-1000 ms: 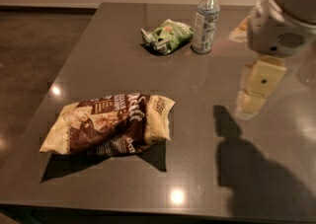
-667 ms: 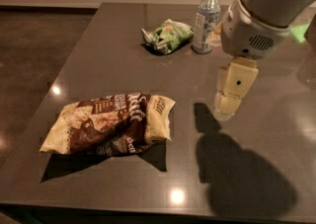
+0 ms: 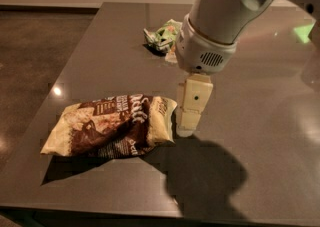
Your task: Pick brown chip bag
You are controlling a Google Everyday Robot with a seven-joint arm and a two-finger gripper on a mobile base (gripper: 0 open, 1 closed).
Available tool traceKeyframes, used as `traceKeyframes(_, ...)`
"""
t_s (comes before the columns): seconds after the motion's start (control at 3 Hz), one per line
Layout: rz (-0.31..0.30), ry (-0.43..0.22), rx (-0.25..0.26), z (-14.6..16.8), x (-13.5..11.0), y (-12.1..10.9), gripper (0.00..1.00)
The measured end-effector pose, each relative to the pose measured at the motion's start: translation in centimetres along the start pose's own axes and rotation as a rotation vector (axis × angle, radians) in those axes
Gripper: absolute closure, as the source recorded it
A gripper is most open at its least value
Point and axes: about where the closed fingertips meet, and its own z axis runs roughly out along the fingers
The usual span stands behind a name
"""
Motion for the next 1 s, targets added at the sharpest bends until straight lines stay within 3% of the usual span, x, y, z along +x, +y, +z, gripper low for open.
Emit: traceKeyframes(1.0,-0.119,-0.015,-0.063,5.7,-6.9,1.7,0.00)
